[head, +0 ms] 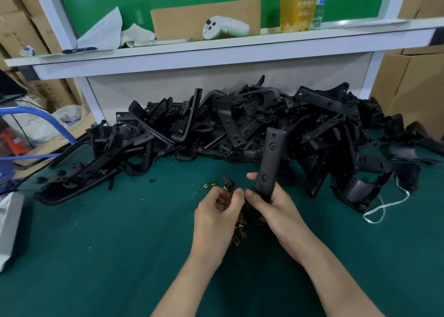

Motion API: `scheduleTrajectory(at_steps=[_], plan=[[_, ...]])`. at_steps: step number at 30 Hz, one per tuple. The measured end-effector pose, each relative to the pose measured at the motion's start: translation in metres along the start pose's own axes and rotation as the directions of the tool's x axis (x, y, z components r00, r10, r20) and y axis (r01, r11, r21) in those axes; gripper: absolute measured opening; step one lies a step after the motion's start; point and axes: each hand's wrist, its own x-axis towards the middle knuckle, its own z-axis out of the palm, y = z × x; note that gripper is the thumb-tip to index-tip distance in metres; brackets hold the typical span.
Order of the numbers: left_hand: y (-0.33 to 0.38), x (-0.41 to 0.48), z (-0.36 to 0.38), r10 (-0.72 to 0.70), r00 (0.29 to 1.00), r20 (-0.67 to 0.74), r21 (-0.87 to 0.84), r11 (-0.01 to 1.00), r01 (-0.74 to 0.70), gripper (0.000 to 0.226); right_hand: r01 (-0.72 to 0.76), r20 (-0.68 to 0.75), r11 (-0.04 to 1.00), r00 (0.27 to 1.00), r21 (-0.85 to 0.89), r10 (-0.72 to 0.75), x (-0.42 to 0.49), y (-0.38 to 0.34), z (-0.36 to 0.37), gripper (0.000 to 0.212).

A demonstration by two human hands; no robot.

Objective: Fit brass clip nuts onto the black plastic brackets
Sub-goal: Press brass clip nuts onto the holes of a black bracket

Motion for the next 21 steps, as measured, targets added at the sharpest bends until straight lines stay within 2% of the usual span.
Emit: scheduleTrajectory(at_steps=[5,8,9,11,14,17,21], plan=[[-0.002,0.000,-0.001,0.037,0.999,0.005,0.004,0.999,-0.037,0.033,-0.015,-0.011,1.000,1.000,0.015,0.015,0.000,-0.001,-0.001,0.031],[-0.004,-0.001,-0.005,0.115,0.990,0.083,0.127,0.984,-0.125,0.033,-0.019,-0.049,0.984,0.998,0.177,0.028,0.002,-0.002,-0.004,0.041],[-0.007,-0.002,-0.007,0.170,0.977,0.129,0.233,0.952,-0.196,0.038,-0.023,-0.066,0.971,0.997,0.237,0.040,0.003,-0.003,-0.005,0.043],[-0.013,-0.005,-0.009,0.244,0.927,0.285,0.450,0.820,-0.354,0.059,-0.027,-0.102,0.937,0.993,0.348,0.066,0.005,-0.004,-0.008,0.038],[-0.022,-0.008,-0.005,0.198,0.849,0.490,0.613,0.615,-0.497,0.074,-0.014,-0.149,0.886,0.984,0.464,0.094,0.007,-0.003,-0.012,0.036],[-0.026,-0.005,-0.004,0.195,0.824,0.533,0.645,0.537,-0.544,0.059,-0.001,-0.159,0.861,0.983,0.508,0.095,0.007,-0.002,-0.013,0.042],[-0.026,-0.002,-0.003,0.305,0.808,0.503,0.625,0.517,-0.585,0.033,0.010,-0.156,0.867,0.985,0.498,0.078,0.008,-0.001,-0.014,0.048]])
